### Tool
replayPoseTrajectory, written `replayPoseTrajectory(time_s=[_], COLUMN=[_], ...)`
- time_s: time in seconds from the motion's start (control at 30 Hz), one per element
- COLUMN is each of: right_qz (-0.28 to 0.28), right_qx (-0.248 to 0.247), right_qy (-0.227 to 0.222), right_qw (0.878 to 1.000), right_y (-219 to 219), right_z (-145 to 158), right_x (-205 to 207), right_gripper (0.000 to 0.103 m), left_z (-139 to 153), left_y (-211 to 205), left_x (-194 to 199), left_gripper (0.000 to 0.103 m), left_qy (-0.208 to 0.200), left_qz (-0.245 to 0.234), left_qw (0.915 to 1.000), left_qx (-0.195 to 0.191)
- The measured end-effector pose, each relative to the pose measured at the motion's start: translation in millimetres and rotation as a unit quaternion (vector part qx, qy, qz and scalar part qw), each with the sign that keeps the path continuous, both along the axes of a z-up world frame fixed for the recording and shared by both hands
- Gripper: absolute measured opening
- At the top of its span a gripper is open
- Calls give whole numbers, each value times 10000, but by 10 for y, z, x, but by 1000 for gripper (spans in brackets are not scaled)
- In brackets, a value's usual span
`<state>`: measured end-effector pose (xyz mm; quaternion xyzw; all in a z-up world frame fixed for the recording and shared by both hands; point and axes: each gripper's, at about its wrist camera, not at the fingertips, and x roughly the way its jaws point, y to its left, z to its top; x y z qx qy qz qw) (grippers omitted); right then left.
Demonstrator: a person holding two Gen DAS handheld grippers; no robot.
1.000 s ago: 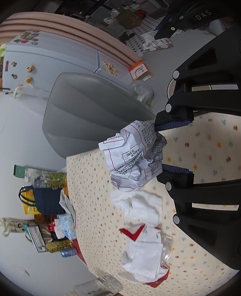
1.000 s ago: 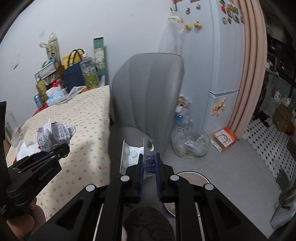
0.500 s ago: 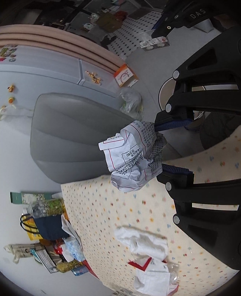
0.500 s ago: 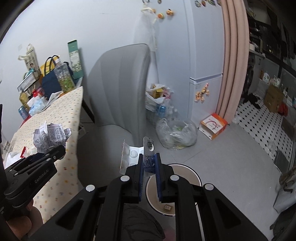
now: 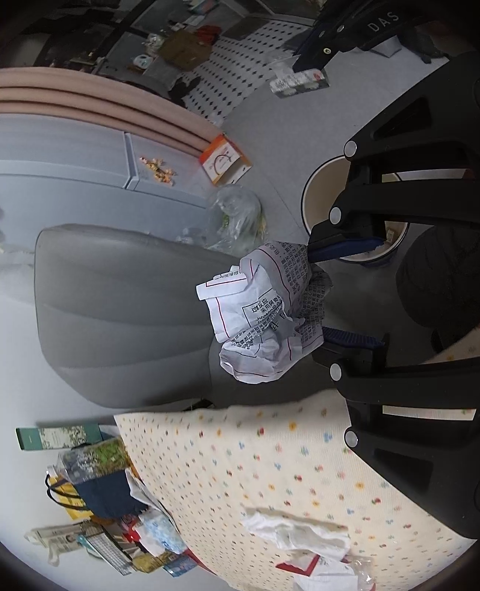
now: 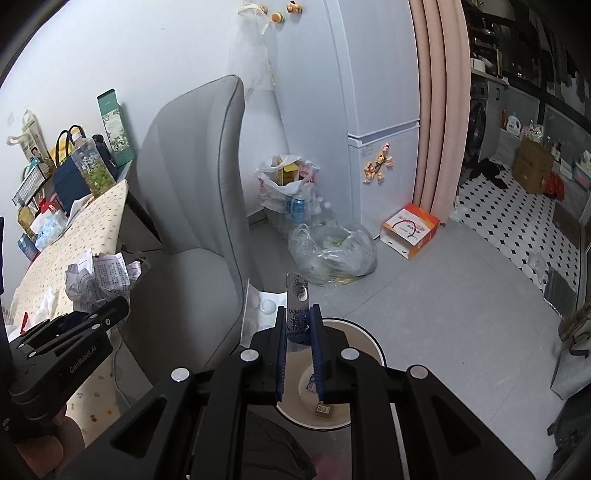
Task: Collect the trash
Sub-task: 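Carry the receipt paper and blister pack with both tools over the wastebasket, then open the right tool over the wastebasket while the left tool drops the paper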
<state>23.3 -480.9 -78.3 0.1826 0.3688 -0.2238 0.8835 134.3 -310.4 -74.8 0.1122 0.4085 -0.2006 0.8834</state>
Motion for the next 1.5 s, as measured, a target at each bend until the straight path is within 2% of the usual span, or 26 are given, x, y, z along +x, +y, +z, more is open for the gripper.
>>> replayPoseTrajectory(time_s=[0.03, 0.1, 0.37, 0.57, 0.87, 0.97, 1.0, 1.03, 1.17, 1.23, 1.5], right_qz=[3, -22, -347, -575, -929, -1007, -1025, -1034, -1037, -1012, -744], right_qx=[-14, -50, -10, -21, 38, 29, 14, 4, -46, -65, -228], right_qy=[18, 2, 38, 38, 104, 128, 131, 130, 59, 19, -115], right_qw=[10000, 10000, 9994, 9983, 9956, 9948, 9947, 9946, 9946, 9948, 9969], right_y=[-14, -31, -220, -372, -547, -577, -585, -594, -579, -555, -309], right_z=[-13, -17, -57, -40, -64, -62, -55, -46, 22, 52, 203], right_x=[-1, -9, -151, -322, -581, -640, -656, -664, -669, -673, -574], right_gripper=[28, 44, 47, 52, 52, 53, 55, 56, 58, 60, 68], left_z=[-18, -48, -158, -238, -286, -273, -264, -239, -131, -89, 104], left_y=[-33, -81, -261, -511, -921, -972, -970, -965, -917, -854, -456], left_x=[2, 6, 19, -49, -239, -274, -280, -296, -291, -299, -242], left_gripper=[34, 34, 34, 34, 35, 47, 59, 65, 76, 89, 91], left_qy=[18, 44, 154, 234, 338, 454, 446, 396, 329, 257, 83], left_qz=[-23, -56, -230, -455, -879, -976, -977, -978, -936, -880, -550], left_qw=[10000, 10000, 9996, 9986, 9954, 9941, 9942, 9944, 9951, 9957, 9981], left_qx=[17, 42, 113, 160, 186, 89, 76, 43, -53, -98, -262])
